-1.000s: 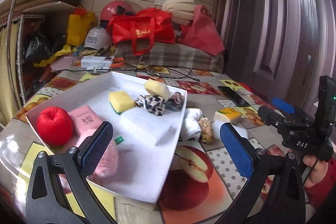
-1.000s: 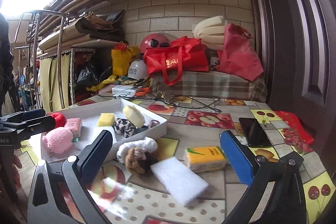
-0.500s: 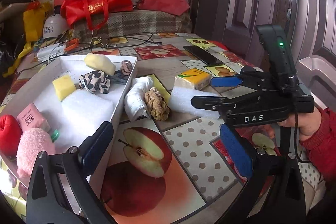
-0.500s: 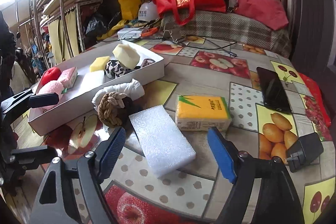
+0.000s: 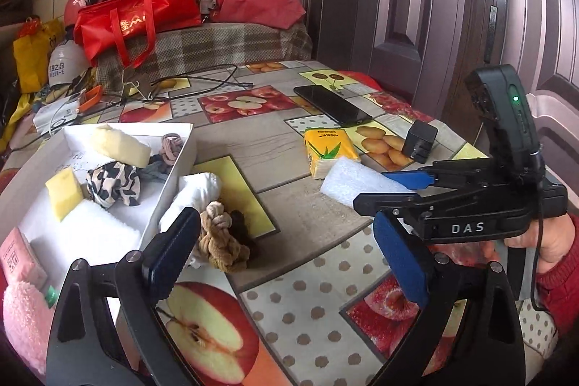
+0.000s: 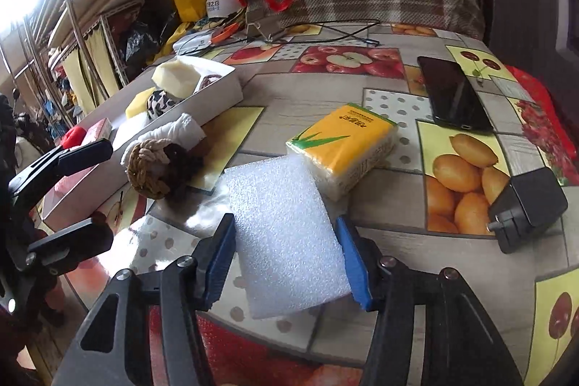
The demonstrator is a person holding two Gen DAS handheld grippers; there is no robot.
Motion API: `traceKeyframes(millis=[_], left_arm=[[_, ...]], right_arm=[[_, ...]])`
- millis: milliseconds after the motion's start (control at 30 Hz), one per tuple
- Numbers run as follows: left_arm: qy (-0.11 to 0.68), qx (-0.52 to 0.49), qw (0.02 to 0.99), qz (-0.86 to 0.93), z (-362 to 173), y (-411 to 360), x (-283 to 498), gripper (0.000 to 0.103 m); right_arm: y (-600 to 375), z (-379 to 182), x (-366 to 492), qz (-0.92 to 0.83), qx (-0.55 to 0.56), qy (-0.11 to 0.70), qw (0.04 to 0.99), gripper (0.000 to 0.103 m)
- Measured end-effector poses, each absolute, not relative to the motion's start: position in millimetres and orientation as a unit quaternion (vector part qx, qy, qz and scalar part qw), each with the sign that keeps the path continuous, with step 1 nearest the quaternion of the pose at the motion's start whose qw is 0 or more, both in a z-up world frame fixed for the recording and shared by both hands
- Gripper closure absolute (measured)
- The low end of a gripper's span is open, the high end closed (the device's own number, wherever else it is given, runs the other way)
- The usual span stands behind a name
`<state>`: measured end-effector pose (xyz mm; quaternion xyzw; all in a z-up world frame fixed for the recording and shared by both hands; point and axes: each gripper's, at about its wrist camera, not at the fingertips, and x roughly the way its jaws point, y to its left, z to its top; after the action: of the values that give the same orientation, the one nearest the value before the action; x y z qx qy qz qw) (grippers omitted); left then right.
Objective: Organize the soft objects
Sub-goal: 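Grasp the braided rope knot with the left tool while the right tool grasps another white foam sheet, then carry the rope knot and white foam sheet over the white tray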
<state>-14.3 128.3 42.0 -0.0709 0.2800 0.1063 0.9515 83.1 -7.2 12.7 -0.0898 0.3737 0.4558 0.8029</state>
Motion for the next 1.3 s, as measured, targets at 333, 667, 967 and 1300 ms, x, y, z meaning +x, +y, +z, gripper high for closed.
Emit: traceKeyframes(millis=[333,667,967,1300], left_arm=[[0.327,-0.161,0.931,-0.015,24,109,-4,0.006],[0.374,-0.093,0.921,0.057,21,101,38,0.016],[0.406,-0.046,0.910,0.078,8,90,60,0.062],[0.252,-0.027,0.953,0.165,45,84,8,0.066]], right_arm=[[-20,14,100,0.464,-0.019,0.394,0.793,0.047],[-46,18,101,0.454,0.029,0.382,0.805,0.047],[-51,22,101,0.453,0.048,0.367,0.811,0.047],[-57,38,81,0.452,0.053,0.287,0.843,0.047]])
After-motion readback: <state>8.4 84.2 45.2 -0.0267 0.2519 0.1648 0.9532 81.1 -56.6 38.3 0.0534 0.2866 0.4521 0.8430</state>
